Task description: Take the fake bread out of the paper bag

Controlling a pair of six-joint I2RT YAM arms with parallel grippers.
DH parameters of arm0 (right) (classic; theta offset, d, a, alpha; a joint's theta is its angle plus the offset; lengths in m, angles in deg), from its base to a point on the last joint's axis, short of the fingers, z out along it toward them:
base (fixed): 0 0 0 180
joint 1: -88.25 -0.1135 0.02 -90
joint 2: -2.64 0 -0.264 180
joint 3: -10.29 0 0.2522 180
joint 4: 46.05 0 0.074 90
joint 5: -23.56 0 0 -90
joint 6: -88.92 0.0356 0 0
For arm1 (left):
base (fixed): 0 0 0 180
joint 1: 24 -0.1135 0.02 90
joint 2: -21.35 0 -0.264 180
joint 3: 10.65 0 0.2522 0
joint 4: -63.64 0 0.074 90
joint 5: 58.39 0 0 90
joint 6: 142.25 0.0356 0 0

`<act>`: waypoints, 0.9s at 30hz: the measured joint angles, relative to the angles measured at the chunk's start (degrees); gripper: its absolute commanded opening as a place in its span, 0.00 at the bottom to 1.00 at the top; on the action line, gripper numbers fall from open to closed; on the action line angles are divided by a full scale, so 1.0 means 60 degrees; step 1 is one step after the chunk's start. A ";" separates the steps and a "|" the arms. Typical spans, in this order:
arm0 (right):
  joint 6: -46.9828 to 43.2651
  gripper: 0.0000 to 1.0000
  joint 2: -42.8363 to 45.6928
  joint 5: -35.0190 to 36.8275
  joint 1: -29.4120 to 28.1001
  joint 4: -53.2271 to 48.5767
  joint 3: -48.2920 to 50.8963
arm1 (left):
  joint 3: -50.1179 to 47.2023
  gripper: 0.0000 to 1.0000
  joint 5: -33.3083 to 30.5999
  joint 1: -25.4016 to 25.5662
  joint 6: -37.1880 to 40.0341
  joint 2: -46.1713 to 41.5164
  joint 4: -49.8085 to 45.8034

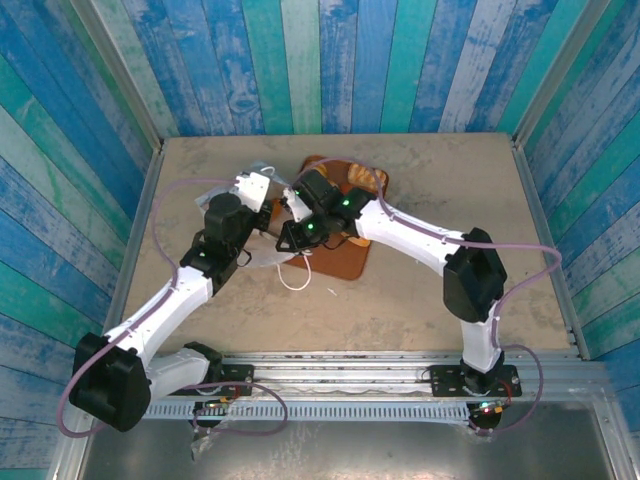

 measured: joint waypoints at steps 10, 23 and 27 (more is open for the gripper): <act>-0.0499 0.07 0.1632 0.1202 0.0000 -0.0670 0.0852 | 0.0033 0.00 -0.0914 0.0018 -0.0470 0.0000 0.0015; -0.1450 0.04 0.3053 0.2182 0.0000 -0.1814 0.1319 | 0.0969 0.00 -0.1982 0.0018 -0.1253 0.0506 -0.0721; -0.1767 0.04 0.3570 0.2240 0.0000 -0.2084 0.1490 | 0.1315 0.00 -0.2273 0.0018 -0.1446 0.0831 -0.1002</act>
